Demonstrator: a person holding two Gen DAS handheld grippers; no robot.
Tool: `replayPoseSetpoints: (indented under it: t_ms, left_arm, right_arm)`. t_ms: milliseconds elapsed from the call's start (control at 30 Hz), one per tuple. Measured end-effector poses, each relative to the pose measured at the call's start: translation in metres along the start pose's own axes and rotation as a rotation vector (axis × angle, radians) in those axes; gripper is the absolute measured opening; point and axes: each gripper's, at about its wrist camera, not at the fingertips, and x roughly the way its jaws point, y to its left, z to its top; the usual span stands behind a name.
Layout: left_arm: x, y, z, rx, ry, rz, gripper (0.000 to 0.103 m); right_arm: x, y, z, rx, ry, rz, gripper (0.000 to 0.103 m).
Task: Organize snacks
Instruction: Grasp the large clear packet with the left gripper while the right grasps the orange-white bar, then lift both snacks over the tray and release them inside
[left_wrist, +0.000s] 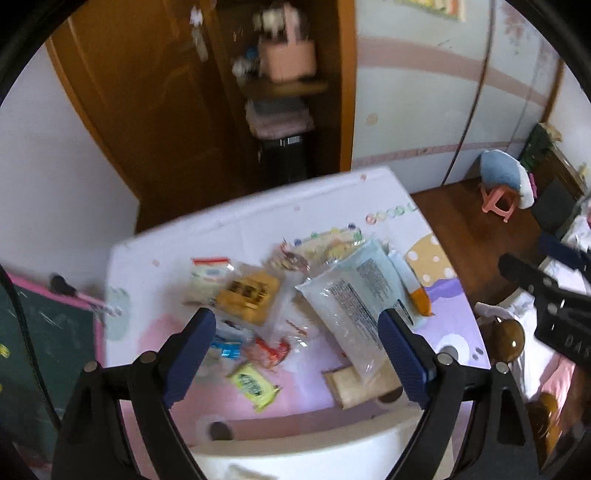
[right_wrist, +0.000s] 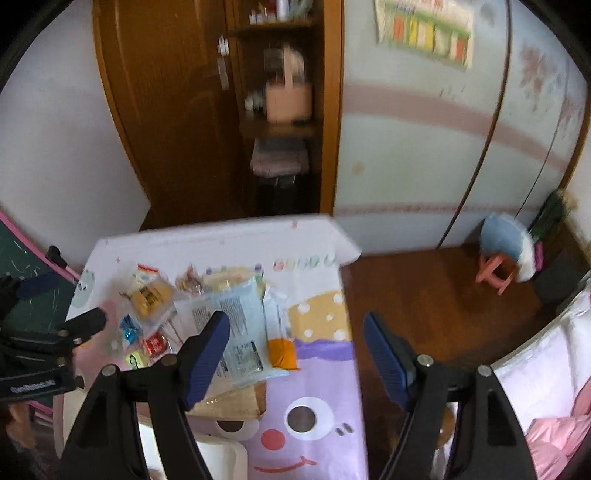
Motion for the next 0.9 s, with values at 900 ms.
replayPoseSetpoints:
  t_ms: [900]
  left_arm:
    - [0.184,-0.023,-0.025,-0.313,0.269,-0.344,0.077]
  right_arm:
    - [0.178,-0.013,-0.046,0.185,0.297,0.188,0.04]
